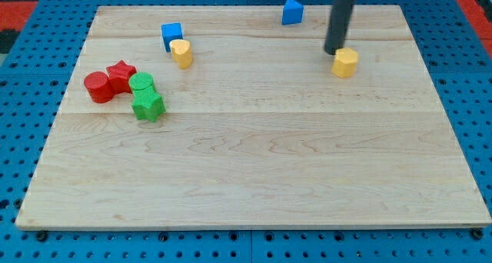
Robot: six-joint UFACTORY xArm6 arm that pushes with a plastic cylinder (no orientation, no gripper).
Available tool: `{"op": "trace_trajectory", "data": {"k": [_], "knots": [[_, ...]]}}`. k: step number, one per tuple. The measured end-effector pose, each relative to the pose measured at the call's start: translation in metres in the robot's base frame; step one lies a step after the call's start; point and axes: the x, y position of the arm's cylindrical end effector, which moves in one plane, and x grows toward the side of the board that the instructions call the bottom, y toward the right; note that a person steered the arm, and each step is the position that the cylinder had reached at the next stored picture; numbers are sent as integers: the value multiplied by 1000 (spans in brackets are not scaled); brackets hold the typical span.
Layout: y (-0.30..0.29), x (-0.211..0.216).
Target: Move the triangle closer to the hexagon
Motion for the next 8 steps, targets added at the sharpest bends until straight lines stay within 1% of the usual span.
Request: {"op": "trace_trajectory", "data": {"k": [1,2,3,4,5,6,7,8], "knots": [[-16,78],[-23,63],[-116,11],[-124,-70],[-124,-116],[-115,-128],[-90,-128],[-45,-101]]}}
